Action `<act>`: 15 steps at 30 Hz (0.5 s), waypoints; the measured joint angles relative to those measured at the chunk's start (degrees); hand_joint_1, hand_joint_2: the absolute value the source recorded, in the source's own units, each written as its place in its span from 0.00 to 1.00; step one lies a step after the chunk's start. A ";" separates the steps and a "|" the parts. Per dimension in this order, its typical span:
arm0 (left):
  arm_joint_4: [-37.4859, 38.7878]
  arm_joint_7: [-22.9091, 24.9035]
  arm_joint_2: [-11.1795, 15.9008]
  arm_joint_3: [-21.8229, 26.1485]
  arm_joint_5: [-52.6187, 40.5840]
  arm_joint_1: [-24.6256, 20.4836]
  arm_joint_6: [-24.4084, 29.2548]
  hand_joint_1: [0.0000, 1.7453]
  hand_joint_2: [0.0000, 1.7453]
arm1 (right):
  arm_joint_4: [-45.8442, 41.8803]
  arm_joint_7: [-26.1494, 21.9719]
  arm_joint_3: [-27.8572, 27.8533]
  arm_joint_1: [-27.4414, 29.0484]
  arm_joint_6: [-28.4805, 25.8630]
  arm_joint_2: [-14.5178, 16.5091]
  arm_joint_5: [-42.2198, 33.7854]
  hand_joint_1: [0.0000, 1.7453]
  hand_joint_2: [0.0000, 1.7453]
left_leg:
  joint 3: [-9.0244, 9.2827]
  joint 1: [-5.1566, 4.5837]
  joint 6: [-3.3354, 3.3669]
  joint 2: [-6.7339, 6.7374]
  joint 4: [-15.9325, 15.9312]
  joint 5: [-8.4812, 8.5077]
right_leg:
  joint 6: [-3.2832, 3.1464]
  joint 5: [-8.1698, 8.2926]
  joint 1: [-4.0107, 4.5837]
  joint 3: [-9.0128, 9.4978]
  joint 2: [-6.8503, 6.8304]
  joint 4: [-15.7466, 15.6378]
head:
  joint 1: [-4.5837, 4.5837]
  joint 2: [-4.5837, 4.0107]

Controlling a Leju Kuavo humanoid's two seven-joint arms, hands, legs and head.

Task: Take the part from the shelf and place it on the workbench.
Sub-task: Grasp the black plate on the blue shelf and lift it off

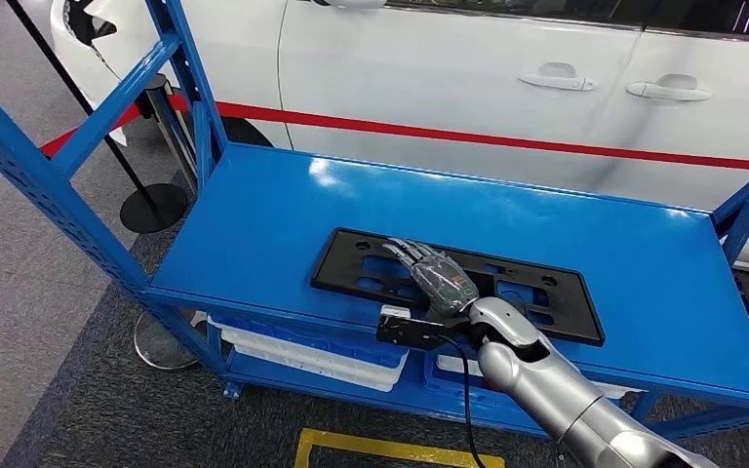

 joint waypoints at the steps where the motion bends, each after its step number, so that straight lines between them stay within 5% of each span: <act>1: 0.04 0.00 0.00 0.00 -0.02 0.03 -0.03 0.00 0.00 | -0.07 0.33 -0.19 0.24 -0.27 -0.04 0.88 0.00 1.00 | 0.00 -0.01 -0.02 -0.03 0.04 -0.01 | -0.04 0.81 0.00 0.01 0.00 -0.19 | 0.00 0.00; 4: 0.15 0.00 0.00 -0.01 -0.08 -0.06 -0.12 0.00 0.00 | -0.89 1.33 -1.25 0.27 -1.00 -0.22 3.64 0.00 1.00 | 0.13 -0.12 -0.27 -0.09 0.16 -0.15 | -0.66 6.42 0.12 5.17 0.01 -10.79 | 0.00 0.00; 6: 0.18 0.02 -0.01 -0.01 -0.08 -0.16 -0.21 0.00 0.00 | -1.80 1.92 -1.95 0.27 -1.79 -0.38 5.82 0.00 1.00 | 0.07 -0.30 -0.69 -0.09 0.26 -0.24 | -1.13 7.79 0.40 7.36 0.04 -15.47 | -0.02 0.00; 9: 0.20 0.07 -0.06 0.01 0.00 -0.15 -0.32 0.00 0.00 | -3.72 3.08 -2.32 1.09 -4.21 -0.60 10.22 0.00 1.00 | 0.02 -0.34 -1.57 -0.07 0.23 -0.32 | -1.89 7.86 0.45 7.45 0.01 -16.17 | -0.03 0.00; 11: 0.20 0.05 -0.07 0.02 0.08 -0.15 -0.38 0.00 0.00 | -5.39 3.84 -2.38 1.75 -5.58 -0.69 12.83 0.00 1.00 | -0.89 -0.31 -2.14 -0.02 2.59 -2.08 | -2.58 8.10 0.14 7.63 -0.06 -16.58 | -0.09 0.00; 15: 0.22 -0.21 -0.07 0.19 0.60 -0.02 -0.27 0.00 0.00 | -8.17 5.22 -2.25 3.58 -7.17 -0.97 17.60 0.00 1.00 | -6.84 -0.12 -2.69 0.03 15.92 -8.28 | -3.09 8.12 0.24 7.65 -0.15 -16.61 | -0.19 0.00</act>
